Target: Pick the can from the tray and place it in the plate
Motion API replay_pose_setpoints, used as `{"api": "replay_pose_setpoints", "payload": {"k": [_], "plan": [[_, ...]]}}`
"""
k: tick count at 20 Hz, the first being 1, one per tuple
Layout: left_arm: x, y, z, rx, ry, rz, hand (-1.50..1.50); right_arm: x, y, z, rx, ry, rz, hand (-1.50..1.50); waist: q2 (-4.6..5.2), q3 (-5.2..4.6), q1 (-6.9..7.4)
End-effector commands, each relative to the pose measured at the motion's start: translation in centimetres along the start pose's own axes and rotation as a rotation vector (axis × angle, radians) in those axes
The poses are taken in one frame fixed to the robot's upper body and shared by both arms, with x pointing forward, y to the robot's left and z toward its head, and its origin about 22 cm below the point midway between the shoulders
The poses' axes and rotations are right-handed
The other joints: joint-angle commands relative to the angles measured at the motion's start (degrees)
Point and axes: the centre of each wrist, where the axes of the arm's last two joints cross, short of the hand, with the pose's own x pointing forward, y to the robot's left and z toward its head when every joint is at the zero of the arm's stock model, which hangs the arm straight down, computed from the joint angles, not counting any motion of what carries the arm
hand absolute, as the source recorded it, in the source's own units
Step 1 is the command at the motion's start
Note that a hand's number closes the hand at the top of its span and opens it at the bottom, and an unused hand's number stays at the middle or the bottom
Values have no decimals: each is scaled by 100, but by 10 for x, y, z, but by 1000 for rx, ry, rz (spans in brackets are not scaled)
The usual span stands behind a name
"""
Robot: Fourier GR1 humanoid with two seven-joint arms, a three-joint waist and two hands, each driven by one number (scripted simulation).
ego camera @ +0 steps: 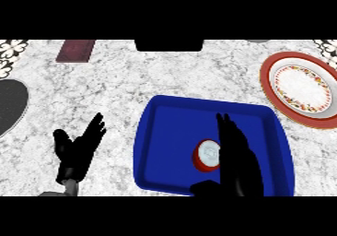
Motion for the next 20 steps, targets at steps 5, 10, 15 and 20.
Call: {"api": "replay_pose_setpoints", "payload": {"k": [5, 10, 15, 20], "plan": [[4, -9, 4, 3, 14, 11, 0, -14, 12, -11, -13, 146, 97, -150, 6, -9, -17], [5, 1, 14, -14, 19, -2, 0, -8, 14, -12, -3, 141, 81, -150, 5, -9, -10], [-19, -5, 4, -12, 22, 7, 0, -1, 38, -43, 48, 150, 111, -150, 14, -10, 6], [2, 0, -2, -9, 22, 9, 0, -24, 49, -30, 155, 117, 201, 150, 8, -9, -15]]}}
